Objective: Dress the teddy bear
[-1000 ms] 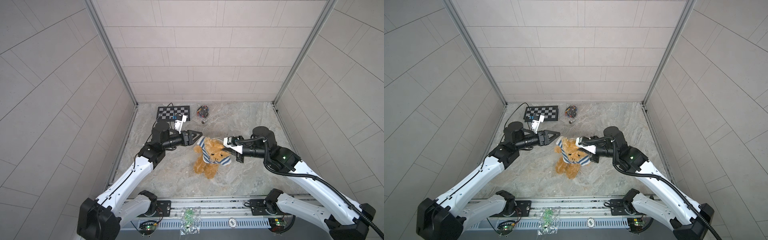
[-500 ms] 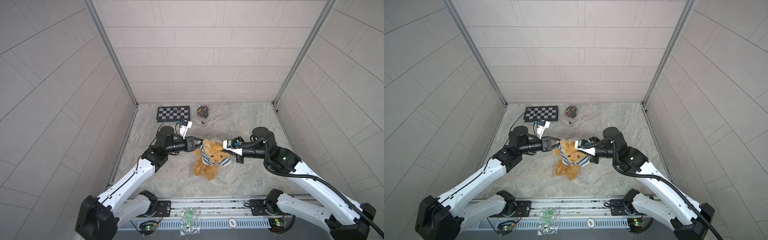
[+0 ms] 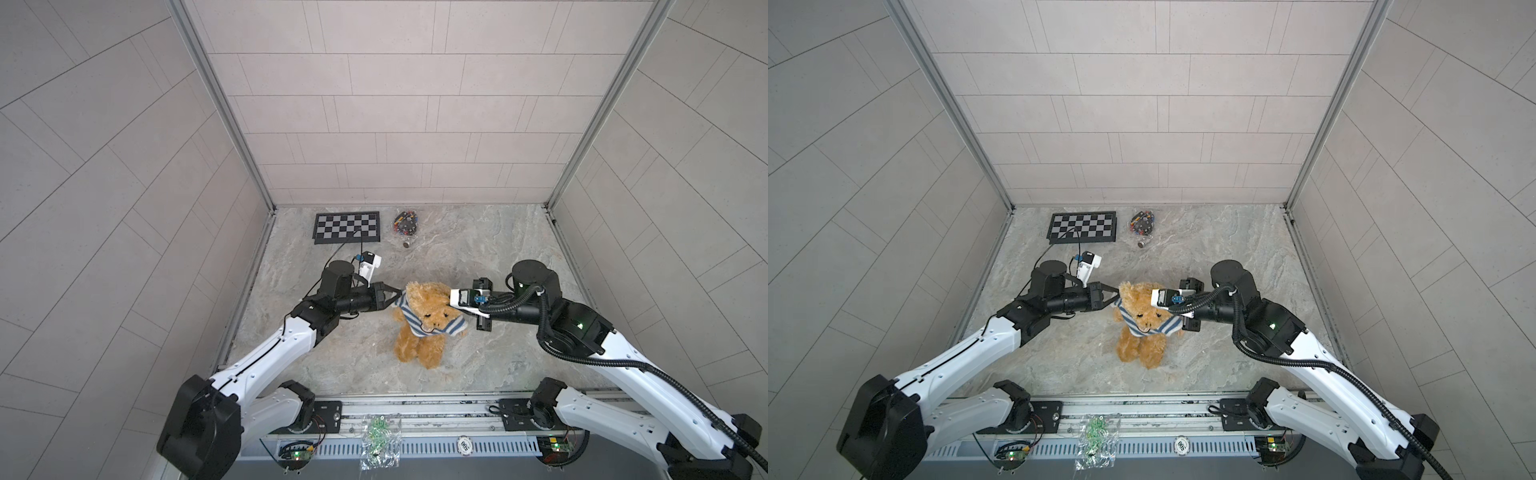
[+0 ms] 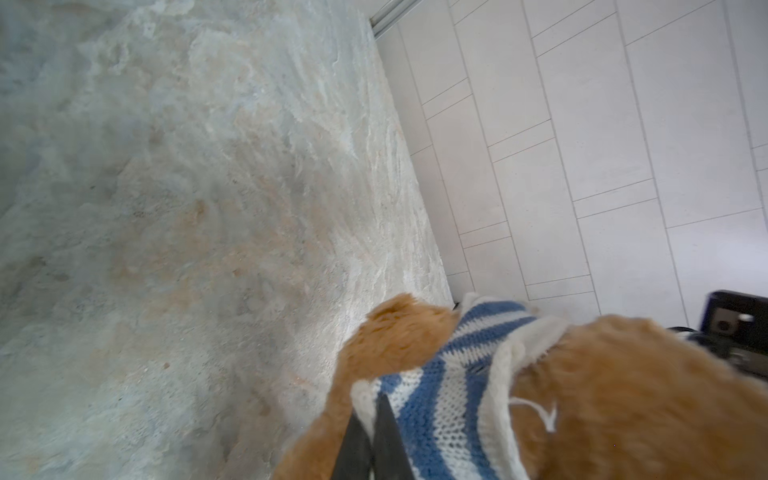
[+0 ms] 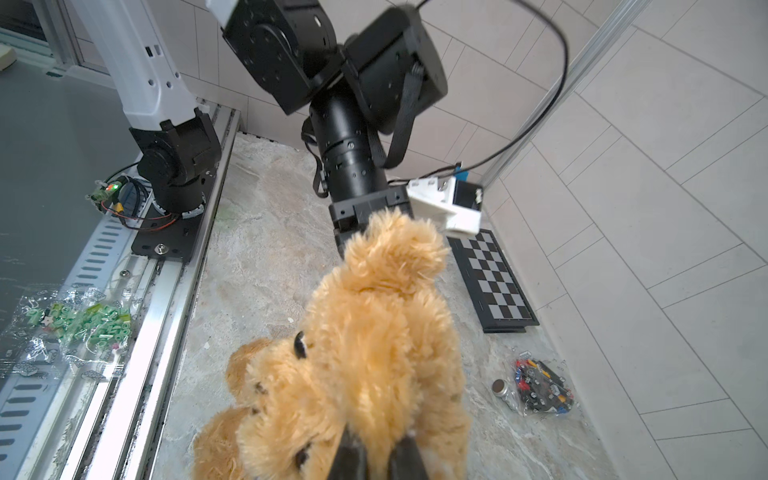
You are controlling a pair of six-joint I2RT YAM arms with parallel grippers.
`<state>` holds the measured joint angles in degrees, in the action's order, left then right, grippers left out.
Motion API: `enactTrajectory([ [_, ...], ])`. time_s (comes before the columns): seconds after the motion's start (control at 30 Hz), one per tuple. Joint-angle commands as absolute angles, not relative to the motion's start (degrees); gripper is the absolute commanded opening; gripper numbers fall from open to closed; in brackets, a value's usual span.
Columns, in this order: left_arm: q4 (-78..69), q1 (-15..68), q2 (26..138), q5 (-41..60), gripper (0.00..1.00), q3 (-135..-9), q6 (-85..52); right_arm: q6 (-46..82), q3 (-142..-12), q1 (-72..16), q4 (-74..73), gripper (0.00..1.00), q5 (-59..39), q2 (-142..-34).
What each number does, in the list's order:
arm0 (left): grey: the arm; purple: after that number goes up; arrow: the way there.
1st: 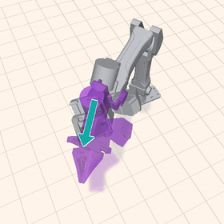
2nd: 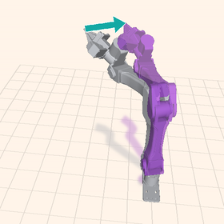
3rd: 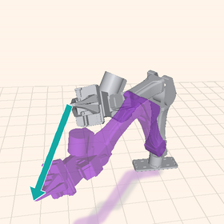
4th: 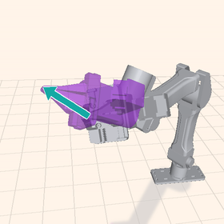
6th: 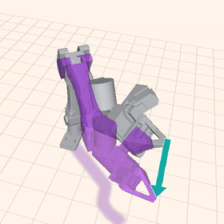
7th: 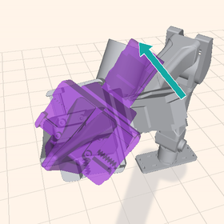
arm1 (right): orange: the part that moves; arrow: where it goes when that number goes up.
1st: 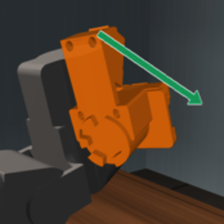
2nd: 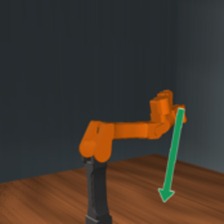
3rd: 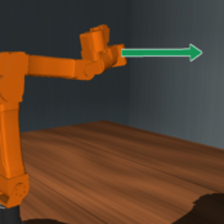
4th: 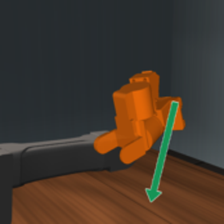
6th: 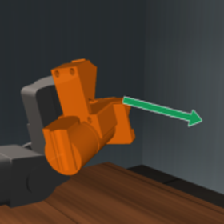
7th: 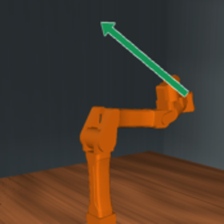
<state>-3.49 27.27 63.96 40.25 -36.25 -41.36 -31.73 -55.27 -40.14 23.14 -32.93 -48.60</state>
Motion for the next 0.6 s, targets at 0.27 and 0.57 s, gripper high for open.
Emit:
enactTrajectory([
  [0.27,-4.46,26.62,61.88,39.87,0.07,-35.76,-40.27,-32.28,-55.15,-40.52,17.82,0.00,-32.61,-46.50],
  [0.57,-1.48,26.05,52.26,39.65,0.48,-35.80,-38.43,-27.90,-51.93,-40.45,14.00,0.00,-31.62,-45.13],
])
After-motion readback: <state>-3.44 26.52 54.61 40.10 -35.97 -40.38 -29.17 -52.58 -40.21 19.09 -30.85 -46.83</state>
